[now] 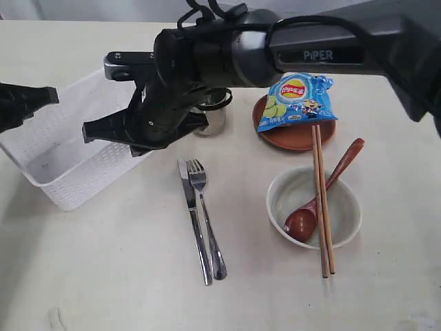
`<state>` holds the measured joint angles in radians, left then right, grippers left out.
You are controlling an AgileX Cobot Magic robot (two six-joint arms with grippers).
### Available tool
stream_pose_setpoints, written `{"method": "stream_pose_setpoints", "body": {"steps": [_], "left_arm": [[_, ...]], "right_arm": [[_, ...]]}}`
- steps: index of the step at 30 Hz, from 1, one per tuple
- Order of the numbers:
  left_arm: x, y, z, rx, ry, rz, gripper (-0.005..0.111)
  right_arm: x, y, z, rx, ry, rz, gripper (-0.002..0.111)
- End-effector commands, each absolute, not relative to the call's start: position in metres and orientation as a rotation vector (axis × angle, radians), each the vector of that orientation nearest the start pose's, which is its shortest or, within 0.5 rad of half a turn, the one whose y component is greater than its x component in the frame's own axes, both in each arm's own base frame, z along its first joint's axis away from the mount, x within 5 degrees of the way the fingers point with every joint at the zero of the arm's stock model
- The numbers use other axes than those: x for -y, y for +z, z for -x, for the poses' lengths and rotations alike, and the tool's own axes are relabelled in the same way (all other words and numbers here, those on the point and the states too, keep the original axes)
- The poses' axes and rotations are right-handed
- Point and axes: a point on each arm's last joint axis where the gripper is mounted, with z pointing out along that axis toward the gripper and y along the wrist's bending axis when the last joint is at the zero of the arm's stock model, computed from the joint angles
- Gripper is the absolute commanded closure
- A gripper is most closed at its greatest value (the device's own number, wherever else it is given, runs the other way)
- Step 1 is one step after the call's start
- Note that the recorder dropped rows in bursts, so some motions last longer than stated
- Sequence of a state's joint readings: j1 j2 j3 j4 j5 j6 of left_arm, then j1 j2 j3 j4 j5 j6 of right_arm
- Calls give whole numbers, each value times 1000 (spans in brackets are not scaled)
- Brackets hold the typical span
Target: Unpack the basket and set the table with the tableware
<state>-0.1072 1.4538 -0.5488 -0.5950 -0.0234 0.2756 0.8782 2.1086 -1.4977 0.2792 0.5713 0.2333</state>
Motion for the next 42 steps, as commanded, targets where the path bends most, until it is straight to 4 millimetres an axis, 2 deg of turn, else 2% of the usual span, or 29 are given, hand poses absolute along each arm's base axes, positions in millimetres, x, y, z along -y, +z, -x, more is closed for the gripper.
{"method": "stream_pose_setpoints", "body": {"steps": [1,5,7,9,12,13,17,19,24,27,34,37,42], "left_arm": [[26,163,-255,-2413,-196,301,107],[29,162,-252,-2463,-231,291,107],[30,161,-250,-2494,-247,282,107],[32,164,-253,-2489,-260,280,107],[36,179,-260,-2488,-292,190,107],[36,191,-259,-2446,-287,143,107],[33,215,-248,-2327,-245,80,107],[22,220,-239,-2252,-205,140,107],[-17,213,-214,-2114,-137,497,107],[-27,206,-205,-2078,-75,556,107],[-30,182,-209,-2156,-41,605,107],[-32,174,-212,-2162,-30,674,107],[-34,162,-215,-2191,-29,747,107]], "right_arm": [[-362,172,-293,-2667,640,595,109],[-365,175,-316,-2658,649,563,109],[-355,184,-333,-2696,634,535,109],[-348,195,-338,-2739,617,555,109],[-349,210,-337,-2741,601,667,109],[-350,220,-337,-2728,613,690,109],[-349,236,-332,-2702,650,706,109],[-346,243,-329,-2703,645,735,109],[-345,252,-316,-2713,616,865,109],[-347,260,-310,-2690,624,883,109],[-353,261,-298,-2673,613,983,109],[-351,254,-295,-2703,594,1009,109],[-344,229,-292,-2762,533,1018,109]]}}
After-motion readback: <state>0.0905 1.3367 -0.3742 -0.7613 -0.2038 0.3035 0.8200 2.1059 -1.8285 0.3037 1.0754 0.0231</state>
